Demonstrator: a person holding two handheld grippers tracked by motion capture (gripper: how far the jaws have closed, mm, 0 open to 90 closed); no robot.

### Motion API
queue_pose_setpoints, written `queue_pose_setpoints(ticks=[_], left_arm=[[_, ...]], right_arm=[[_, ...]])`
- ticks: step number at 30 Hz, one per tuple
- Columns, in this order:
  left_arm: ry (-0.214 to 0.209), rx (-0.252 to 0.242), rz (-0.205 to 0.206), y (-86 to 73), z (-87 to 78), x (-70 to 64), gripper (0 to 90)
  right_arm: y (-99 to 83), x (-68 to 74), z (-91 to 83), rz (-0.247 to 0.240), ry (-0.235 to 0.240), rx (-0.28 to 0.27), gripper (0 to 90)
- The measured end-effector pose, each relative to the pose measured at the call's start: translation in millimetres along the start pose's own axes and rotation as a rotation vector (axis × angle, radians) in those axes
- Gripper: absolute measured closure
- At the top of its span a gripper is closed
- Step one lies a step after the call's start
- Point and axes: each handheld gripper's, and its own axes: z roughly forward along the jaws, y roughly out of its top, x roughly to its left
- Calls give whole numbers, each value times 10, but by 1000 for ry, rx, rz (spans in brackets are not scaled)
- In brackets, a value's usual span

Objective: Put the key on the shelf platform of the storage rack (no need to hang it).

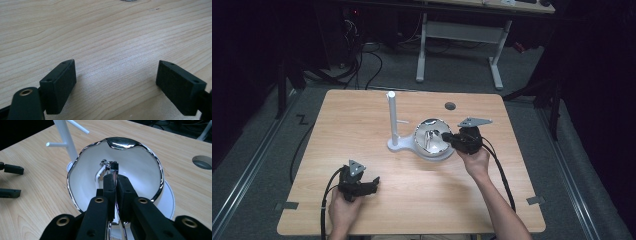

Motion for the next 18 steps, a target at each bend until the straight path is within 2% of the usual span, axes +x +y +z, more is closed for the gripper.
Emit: queue_pose_setpoints(ticks=[18], left_arm=[[1, -1, -5, -1, 1, -3, 168]], right_arm=[[-39, -73, 272, 34, -20, 50, 840]])
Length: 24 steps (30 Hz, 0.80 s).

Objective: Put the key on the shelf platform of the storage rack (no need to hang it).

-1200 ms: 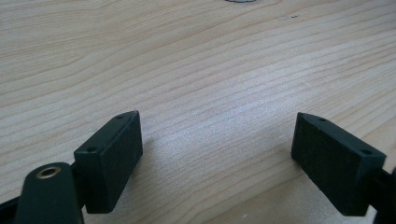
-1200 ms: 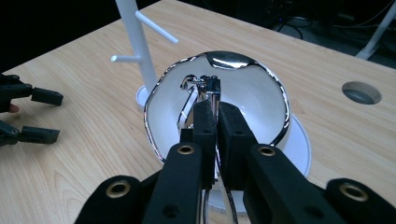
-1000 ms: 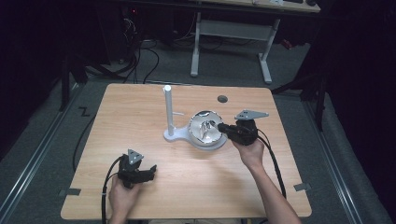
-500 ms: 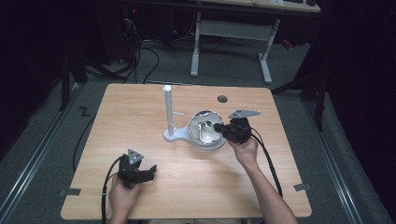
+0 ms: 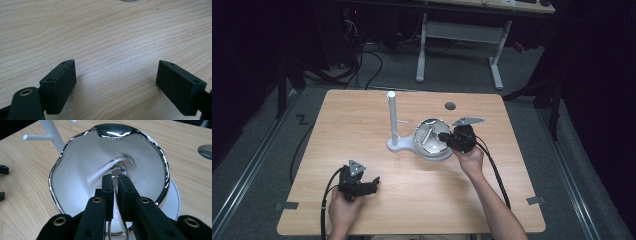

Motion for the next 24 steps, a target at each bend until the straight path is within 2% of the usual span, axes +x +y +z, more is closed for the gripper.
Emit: queue_pose_setpoints(ticks=[3, 8, 11, 19, 24], left_arm=[[0, 0, -1, 0, 0, 0, 168], [1, 0, 0, 0, 0, 0, 168], [0, 0, 0, 0, 0, 0, 168], [0, 0, -1, 0, 0, -1, 168], [0, 0, 2, 0, 0, 1, 168]], right_arm=[[-6, 3, 14, -3, -4, 4, 849], [-1, 5, -8, -11, -6, -11, 806], [-4, 16, -36, -15, -12, -7, 735], [18, 13, -250, -9, -30, -61, 625], [3, -8, -333, -5, -46, -54, 584]])
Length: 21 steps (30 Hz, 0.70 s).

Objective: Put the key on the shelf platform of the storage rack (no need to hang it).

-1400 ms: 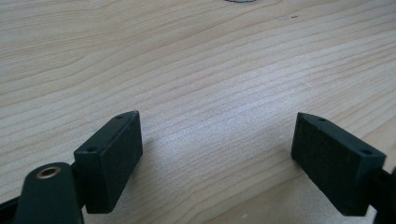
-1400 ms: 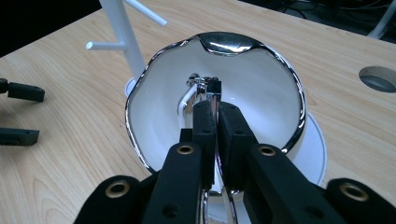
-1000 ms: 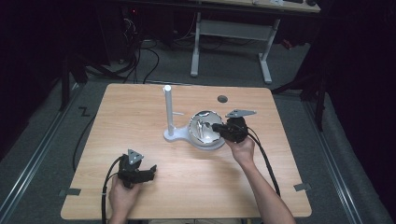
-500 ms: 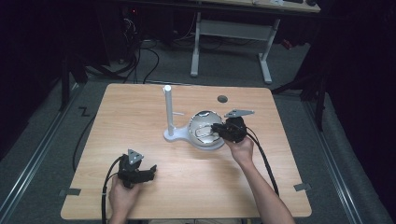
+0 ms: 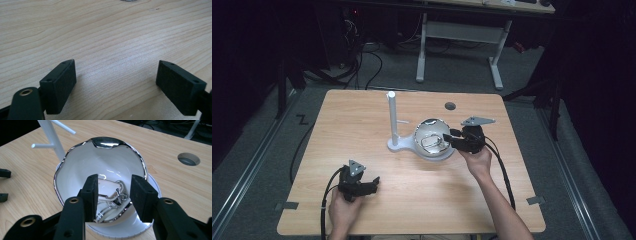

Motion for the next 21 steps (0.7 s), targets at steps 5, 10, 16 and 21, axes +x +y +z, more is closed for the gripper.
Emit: queue_pose_setpoints(ticks=[5, 10, 16, 21], left_arm=[[0, 0, -1, 0, 0, -1, 168], [1, 0, -2, -1, 0, -2, 168], [-1, -2, 2, -1, 2, 1, 168], [-2, -2, 5, -1, 2, 2, 168]], right_arm=[[-41, -30, -91, 12, -4, -18, 570], [-65, -61, -180, 16, -11, -26, 566], [-172, -171, -278, 70, -18, -54, 581], [-224, -232, -374, 79, -30, -52, 586]])
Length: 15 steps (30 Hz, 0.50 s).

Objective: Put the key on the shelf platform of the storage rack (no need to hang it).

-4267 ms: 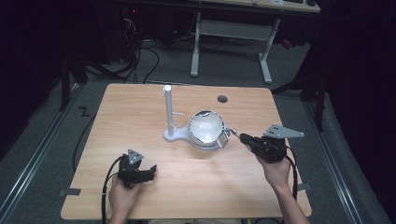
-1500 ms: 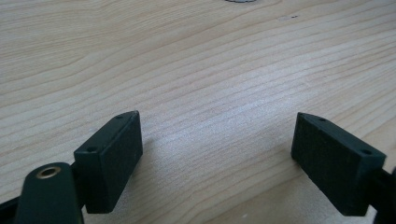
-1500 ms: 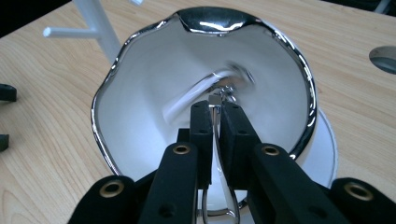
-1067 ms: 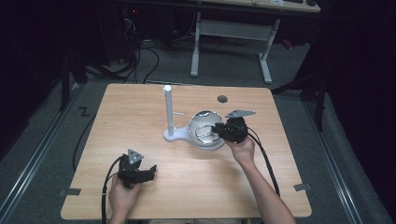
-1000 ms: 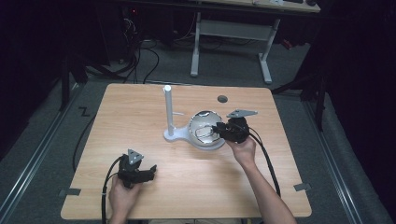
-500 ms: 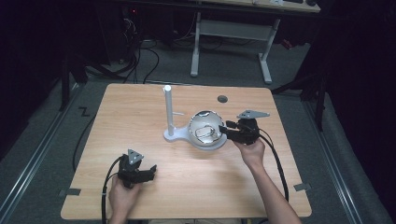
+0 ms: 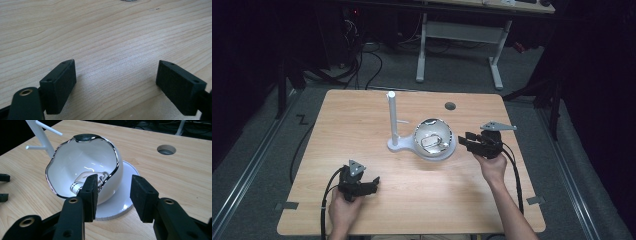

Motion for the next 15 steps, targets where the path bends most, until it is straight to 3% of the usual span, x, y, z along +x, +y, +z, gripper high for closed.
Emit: queue_pose_setpoints(ticks=[15], left_arm=[[0, 0, 0, 0, 0, 0, 168]], right_arm=[[-3, -75, -269, 7, -15, -21, 583]])
